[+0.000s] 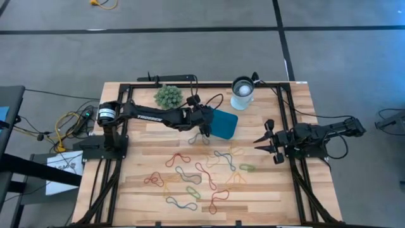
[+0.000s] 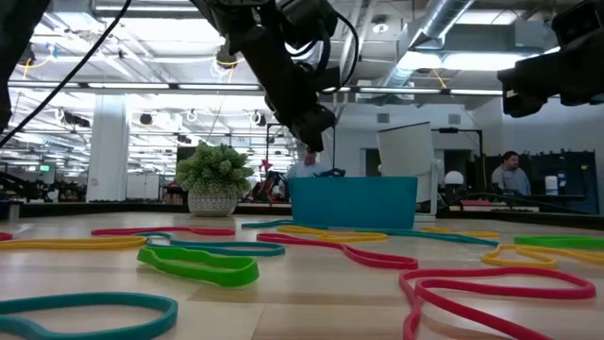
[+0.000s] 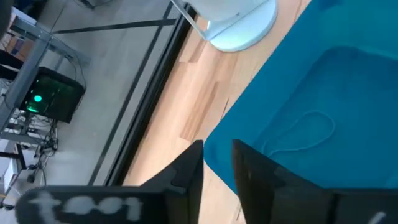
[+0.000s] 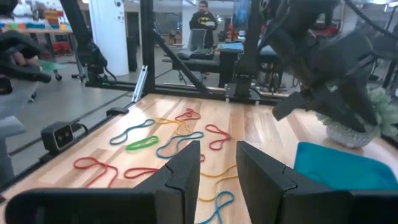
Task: Pick and place items into bin
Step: Put the blue rubber band into the blue bin
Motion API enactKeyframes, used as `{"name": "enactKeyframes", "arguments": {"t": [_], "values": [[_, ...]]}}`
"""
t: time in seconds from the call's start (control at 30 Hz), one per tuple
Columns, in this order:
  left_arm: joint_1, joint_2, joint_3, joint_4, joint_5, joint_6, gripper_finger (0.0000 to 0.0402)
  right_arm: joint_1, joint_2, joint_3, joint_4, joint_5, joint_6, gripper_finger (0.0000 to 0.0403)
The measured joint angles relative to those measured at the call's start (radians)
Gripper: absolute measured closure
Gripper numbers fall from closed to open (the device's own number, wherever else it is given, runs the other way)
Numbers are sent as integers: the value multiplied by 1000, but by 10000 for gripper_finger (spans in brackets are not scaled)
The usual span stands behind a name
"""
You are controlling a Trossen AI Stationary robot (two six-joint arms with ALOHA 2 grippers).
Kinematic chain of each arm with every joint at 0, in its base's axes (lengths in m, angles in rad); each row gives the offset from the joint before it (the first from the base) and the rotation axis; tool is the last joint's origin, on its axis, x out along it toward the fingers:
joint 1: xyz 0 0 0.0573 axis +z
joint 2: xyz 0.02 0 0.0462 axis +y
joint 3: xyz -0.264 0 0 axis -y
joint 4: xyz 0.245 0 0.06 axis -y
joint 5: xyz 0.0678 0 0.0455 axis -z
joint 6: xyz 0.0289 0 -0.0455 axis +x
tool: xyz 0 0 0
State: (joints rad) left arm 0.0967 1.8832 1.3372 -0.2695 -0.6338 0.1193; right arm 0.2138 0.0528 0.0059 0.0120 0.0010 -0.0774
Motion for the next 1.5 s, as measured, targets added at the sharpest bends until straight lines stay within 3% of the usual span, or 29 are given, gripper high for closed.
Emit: {"name": "enactKeyframes", "arguments": {"t": [0.17, 0.4, 0.6, 0.73, 0.9, 1.03, 1.1, 1.2, 1.3, 1.37, 1.5], "values": [[-42, 0, 62, -175, 38, -18, 311, 0, 0, 0, -1, 0, 84, 303], [-124, 0, 166, -599, 132, -173, 333, 0, 0, 0, -2, 0, 141, 303], [-169, -28, 186, -1060, 44, -443, 346, 0, 0, 0, -2, 0, 141, 303], [-186, -102, 136, -1163, 16, -548, 347, 0, 0, 0, -3, 0, 140, 303], [-209, -289, 11, -1130, 15, -608, 347, 0, 0, 0, -3, 0, 140, 303], [-230, -509, -187, -925, -3, -686, 347, 0, 0, 0, -3, 0, 127, 303], [-234, -604, -315, -688, 27, -707, 347, 0, 0, 0, -3, 0, 102, 303], [-234, -685, -511, -223, 167, -643, 347, 0, 0, 0, -3, 3, 76, 303], [-234, -678, -678, 216, 317, -509, 347, 0, 0, 0, -3, 3, 70, 303], [-234, -634, -751, 427, 362, -428, 347, 0, 0, 0, -3, 3, 70, 303], [-228, -506, -810, 602, 323, -344, 347, 0, 0, 0, -2, 3, 77, 303]]}}
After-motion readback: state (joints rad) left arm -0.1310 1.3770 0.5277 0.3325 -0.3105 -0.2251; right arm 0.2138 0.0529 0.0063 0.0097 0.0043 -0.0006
